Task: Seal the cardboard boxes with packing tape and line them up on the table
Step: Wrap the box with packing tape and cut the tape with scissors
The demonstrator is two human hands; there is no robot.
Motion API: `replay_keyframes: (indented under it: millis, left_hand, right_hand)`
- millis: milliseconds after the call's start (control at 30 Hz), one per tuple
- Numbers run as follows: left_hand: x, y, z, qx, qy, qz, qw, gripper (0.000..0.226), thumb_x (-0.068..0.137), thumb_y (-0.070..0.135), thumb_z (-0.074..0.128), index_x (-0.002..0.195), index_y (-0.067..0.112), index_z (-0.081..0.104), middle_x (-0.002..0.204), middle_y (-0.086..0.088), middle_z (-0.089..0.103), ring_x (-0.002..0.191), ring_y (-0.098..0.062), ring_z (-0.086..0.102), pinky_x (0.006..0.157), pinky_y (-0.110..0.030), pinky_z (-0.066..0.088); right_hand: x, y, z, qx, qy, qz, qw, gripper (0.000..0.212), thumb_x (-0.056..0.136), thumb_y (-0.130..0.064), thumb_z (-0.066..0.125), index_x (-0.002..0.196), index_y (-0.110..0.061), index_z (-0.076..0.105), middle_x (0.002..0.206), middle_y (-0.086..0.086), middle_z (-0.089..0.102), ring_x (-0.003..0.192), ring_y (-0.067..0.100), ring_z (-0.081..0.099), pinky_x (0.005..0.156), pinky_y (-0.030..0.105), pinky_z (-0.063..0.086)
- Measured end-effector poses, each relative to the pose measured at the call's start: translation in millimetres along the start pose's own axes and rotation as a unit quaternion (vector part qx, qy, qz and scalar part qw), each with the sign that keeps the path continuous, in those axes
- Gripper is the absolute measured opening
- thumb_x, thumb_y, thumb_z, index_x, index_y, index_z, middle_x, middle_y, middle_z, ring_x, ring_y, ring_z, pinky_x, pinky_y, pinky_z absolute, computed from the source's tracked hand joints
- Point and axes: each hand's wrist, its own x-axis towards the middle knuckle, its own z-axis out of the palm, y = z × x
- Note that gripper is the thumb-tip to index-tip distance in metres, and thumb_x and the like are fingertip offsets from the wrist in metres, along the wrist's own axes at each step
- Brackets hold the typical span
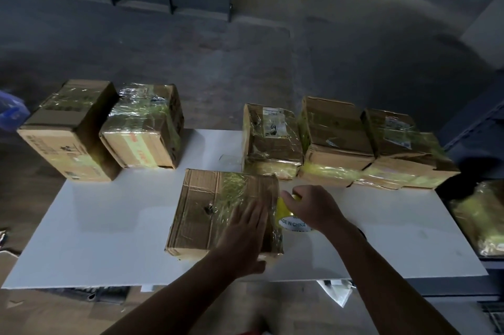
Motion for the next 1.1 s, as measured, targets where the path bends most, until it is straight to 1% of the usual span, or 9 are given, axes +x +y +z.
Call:
replay_keyframes:
  millis: [200, 400, 500, 533, 600, 667, 767, 1000, 1100]
  left_hand:
    - [1.0, -0.8, 15.1, -0.033, 0.011, 0.003, 0.999, 0.11, 0.084, 0.053, 0.06, 0.15, 0.004, -0.014, 0.159, -0.014, -0.018, 0.138, -0.027, -0.029, 0.111, -0.049, -0.02]
    - [2.4, -6.1, 18.9, -0.054, 0.023, 0.017, 0.998, 0.113, 0.079, 0.05, 0.067, 0.15, 0.005, -0.007, 0.159, -0.013, -0.01, 0.141, -0.029, -0.02, 0.116, -0.055, -0.007]
    - [4.0, -8.1, 20.2, -0.034, 0.016, 0.012, 0.999, 0.118, 0.066, 0.054, 0.075, 0.151, 0.001, 0.013, 0.159, -0.018, 0.011, 0.144, -0.033, -0.001, 0.113, -0.056, 0.004]
    - [4.2, -7.4, 19.2, -0.035, 0.014, 0.012, 0.999, 0.117, 0.065, 0.055, 0.075, 0.151, 0.002, 0.014, 0.159, -0.018, 0.011, 0.144, -0.033, 0.0, 0.112, -0.057, 0.004]
    - [4.0, -5.6, 18.8, -0.039, 0.007, 0.016, 0.999, 0.112, 0.077, 0.052, 0.067, 0.152, 0.006, -0.002, 0.16, -0.014, -0.008, 0.145, -0.03, -0.014, 0.114, -0.053, -0.009]
    - [3.0, -4.6, 17.1, -0.034, -0.008, 0.004, 0.999, 0.108, 0.083, 0.051, 0.061, 0.152, 0.009, -0.012, 0.159, -0.011, -0.018, 0.145, -0.028, -0.02, 0.117, -0.052, -0.011]
    - [2.8, 0.3, 11.5, -0.025, -0.025, -0.008, 0.999, 0.106, 0.085, 0.05, 0.059, 0.152, 0.011, -0.014, 0.159, -0.013, -0.019, 0.145, -0.03, -0.021, 0.117, -0.056, -0.007]
    - [10.6, 22.4, -0.7, -0.004, -0.031, -0.015, 0.999, 0.091, 0.089, 0.036, 0.06, 0.15, 0.037, -0.007, 0.155, -0.032, -0.009, 0.143, -0.048, -0.01, 0.111, -0.07, 0.003]
    - [8.7, 11.5, -1.8, 0.008, -0.036, -0.008, 0.999, 0.086, 0.089, 0.035, 0.061, 0.15, 0.035, 0.001, 0.155, -0.032, -0.005, 0.144, -0.048, -0.005, 0.111, -0.068, 0.01]
  right_hand:
    - [-5.6, 13.8, -4.3, 0.141, -0.017, 0.073, 0.987, 0.05, 0.092, -0.04, 0.056, 0.051, -0.019, 0.036, 0.048, -0.005, 0.03, 0.048, 0.01, 0.032, 0.052, 0.028, 0.028]
    - [-5.5, 25.4, -6.4, 0.079, -0.003, -0.007, 0.997, 0.048, 0.089, -0.04, 0.053, 0.049, -0.018, 0.037, 0.045, -0.005, 0.026, 0.044, 0.01, 0.026, 0.048, 0.024, 0.025]
    - [-9.1, 38.1, -2.8, 0.05, -0.03, 0.026, 0.998, 0.049, 0.092, -0.033, 0.059, 0.049, -0.018, 0.04, 0.045, -0.003, 0.032, 0.045, 0.013, 0.034, 0.049, 0.025, 0.027]
    - [-10.0, 40.5, 0.5, 0.035, -0.043, 0.036, 0.998, 0.048, 0.092, -0.035, 0.058, 0.05, -0.019, 0.041, 0.045, -0.003, 0.034, 0.045, 0.013, 0.036, 0.049, 0.025, 0.028]
    - [-11.3, 42.0, 8.6, 0.022, -0.066, 0.047, 0.996, 0.046, 0.094, -0.037, 0.055, 0.053, -0.017, 0.047, 0.047, -0.003, 0.039, 0.047, 0.012, 0.041, 0.05, 0.025, 0.03]
    - [-12.0, 40.4, 15.3, 0.009, -0.078, 0.048, 0.996, 0.044, 0.094, -0.04, 0.053, 0.06, -0.012, 0.056, 0.051, 0.0, 0.047, 0.052, 0.016, 0.05, 0.054, 0.027, 0.037]
    - [-11.5, 34.6, 23.0, 0.013, -0.082, 0.047, 0.995, 0.044, 0.096, -0.039, 0.05, 0.063, -0.011, 0.059, 0.057, 0.006, 0.056, 0.056, 0.021, 0.056, 0.063, 0.031, 0.046]
    - [-18.9, 24.9, 29.3, 0.043, -0.115, 0.097, 0.988, 0.044, 0.1, -0.039, 0.04, 0.074, -0.011, 0.063, 0.063, 0.002, 0.058, 0.06, 0.016, 0.056, 0.056, 0.024, 0.037]
    - [-23.8, 22.4, 34.1, 0.033, -0.087, 0.085, 0.992, 0.044, 0.099, -0.04, 0.042, 0.061, -0.021, 0.052, 0.055, -0.003, 0.05, 0.06, 0.02, 0.057, 0.058, 0.028, 0.038]
